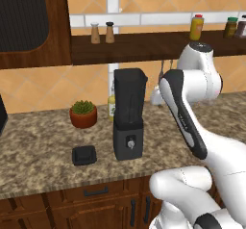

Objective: Close the lid blender by securely placing the lid on top.

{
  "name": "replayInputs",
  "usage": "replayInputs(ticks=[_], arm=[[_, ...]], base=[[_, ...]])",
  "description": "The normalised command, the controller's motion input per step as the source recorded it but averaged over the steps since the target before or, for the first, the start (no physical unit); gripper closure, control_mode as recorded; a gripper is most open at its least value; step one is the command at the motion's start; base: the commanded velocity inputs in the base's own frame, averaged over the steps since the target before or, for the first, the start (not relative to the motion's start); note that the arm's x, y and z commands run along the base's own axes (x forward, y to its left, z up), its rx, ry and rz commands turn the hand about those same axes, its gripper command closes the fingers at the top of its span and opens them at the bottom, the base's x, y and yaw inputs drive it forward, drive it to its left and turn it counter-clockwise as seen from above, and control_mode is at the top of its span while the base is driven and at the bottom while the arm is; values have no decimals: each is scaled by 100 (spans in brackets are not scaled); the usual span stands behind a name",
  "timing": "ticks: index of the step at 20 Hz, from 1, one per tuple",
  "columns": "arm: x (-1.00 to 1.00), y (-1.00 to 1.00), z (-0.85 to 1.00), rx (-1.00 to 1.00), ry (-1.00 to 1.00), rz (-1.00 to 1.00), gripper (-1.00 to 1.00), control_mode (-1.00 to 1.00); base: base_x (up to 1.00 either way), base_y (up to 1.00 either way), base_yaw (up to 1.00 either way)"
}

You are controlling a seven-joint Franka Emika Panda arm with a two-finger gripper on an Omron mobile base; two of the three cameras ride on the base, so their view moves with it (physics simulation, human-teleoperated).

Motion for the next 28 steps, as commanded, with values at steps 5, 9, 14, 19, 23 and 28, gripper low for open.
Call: replayInputs(ticks=[5, 9, 14, 19, 23, 28], arm=[[-99, 48, 22, -6, -20, 4, -100, -100], [-77, 99, 18, -15, -1, 15, -100, -100], [-18, 100, 1, -16, 8, 26, -100, -100], [1, 100, -6, -17, 20, 26, -100, -100], [14, 99, -24, -20, 22, 29, -100, -100], [30, 92, -53, -19, 15, 27, -100, -100]], base=[[0, 0, 0], [0, 0, 0], [0, 0, 0], [0, 0, 0], [0, 0, 0], [0, 0, 0]])
